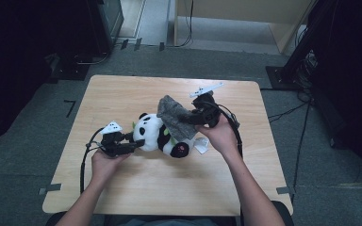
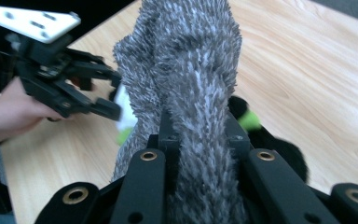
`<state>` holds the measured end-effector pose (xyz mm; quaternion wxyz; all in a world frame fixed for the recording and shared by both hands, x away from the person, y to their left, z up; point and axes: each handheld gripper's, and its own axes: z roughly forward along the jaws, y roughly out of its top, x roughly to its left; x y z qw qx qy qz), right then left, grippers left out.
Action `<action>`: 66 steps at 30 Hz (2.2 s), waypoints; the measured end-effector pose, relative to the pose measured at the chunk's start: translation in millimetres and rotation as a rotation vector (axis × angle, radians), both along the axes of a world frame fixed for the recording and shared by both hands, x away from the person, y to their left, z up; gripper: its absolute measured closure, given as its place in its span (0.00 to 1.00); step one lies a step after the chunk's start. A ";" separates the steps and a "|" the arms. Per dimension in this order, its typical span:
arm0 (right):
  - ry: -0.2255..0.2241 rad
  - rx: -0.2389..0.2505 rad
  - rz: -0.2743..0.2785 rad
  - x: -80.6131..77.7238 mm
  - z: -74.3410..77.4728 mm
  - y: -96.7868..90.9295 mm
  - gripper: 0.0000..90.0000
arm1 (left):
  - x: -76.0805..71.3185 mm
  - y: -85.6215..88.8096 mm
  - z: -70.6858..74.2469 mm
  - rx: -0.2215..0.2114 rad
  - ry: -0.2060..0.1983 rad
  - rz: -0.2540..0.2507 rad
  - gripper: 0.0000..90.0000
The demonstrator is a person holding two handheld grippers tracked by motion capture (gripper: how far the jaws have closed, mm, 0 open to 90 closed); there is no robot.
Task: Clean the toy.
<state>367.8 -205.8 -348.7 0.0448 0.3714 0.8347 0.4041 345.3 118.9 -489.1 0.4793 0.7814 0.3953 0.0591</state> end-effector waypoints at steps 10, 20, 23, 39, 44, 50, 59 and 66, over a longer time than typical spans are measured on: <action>0.019 -0.015 0.086 3.1 -1.3 60.9 0.84 | 0.2 0.5 0.0 0.003 0.001 -0.001 0.46; 0.039 -0.102 0.089 19.8 -36.0 111.0 0.83 | 0.6 0.9 0.3 -0.006 0.010 0.002 0.46; 0.040 -0.117 0.097 20.6 -44.0 116.0 0.82 | 1.1 1.3 0.0 -0.009 0.018 0.004 0.46; 0.027 -0.156 0.102 10.6 -35.5 83.8 0.82 | 3.4 1.4 1.6 -0.006 0.038 -0.009 0.48; 0.009 -0.176 0.075 4.4 -26.8 60.8 0.82 | 3.6 1.4 1.5 -0.005 0.039 -0.011 0.49; 0.039 -0.157 0.043 3.2 -27.6 32.2 0.82 | 3.4 1.4 1.2 -0.006 0.036 -0.010 0.49; 0.039 -0.155 -0.035 -3.8 -31.8 -9.6 0.83 | 4.1 2.4 0.7 -0.005 0.041 -0.015 0.49; 0.030 -0.123 -0.060 -10.0 -40.6 -31.7 0.83 | 3.9 3.1 -0.3 -0.009 0.035 -0.018 0.49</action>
